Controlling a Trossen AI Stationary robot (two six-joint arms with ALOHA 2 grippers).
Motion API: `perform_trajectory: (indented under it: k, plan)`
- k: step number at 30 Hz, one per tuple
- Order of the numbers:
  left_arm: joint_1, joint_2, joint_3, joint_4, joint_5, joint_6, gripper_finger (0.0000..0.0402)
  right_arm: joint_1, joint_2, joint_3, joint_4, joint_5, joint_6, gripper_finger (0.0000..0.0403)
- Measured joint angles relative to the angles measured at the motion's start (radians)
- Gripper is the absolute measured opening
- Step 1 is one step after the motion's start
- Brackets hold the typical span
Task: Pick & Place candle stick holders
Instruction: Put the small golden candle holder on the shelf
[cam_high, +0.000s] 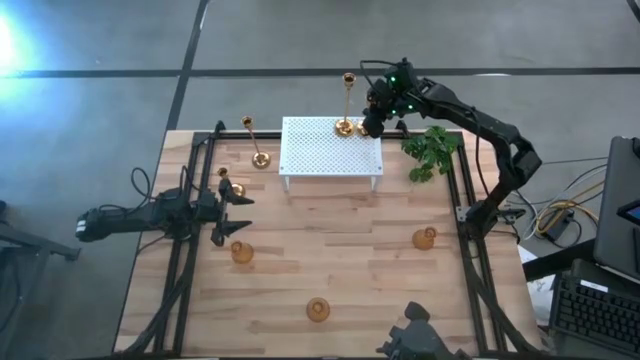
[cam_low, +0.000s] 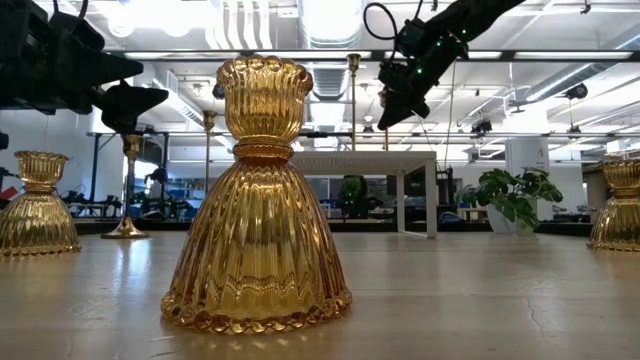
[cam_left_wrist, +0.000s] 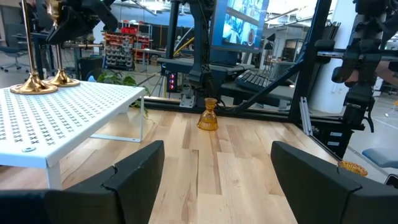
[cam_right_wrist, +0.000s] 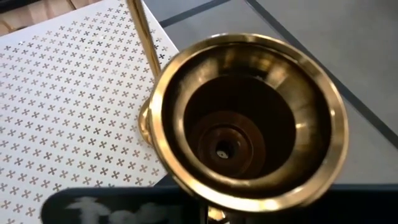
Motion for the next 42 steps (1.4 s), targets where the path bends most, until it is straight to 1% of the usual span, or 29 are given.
perform_trajectory:
  k: [29, 33, 36, 42]
  plan:
    - [0.000, 0.000, 0.000, 0.000, 0.000, 0.000, 0.0301, 0.006, 0.002, -0.002, 0.000, -0.003, 0.008, 0.0012]
    - [0.000, 0.000, 0.000, 0.000, 0.000, 0.000, 0.0300, 0.006, 0.002, -0.003, -0.001, -0.005, 0.011, 0.0026]
    - [0.000, 0.000, 0.000, 0.000, 0.000, 0.000, 0.0300, 0.006, 0.009, -0.010, -0.033, -0.008, 0.014, 0.0042]
    - [0.000, 0.000, 0.000, 0.000, 0.000, 0.000, 0.0301, 0.007, 0.004, -0.005, -0.015, -0.008, 0.012, 0.0060]
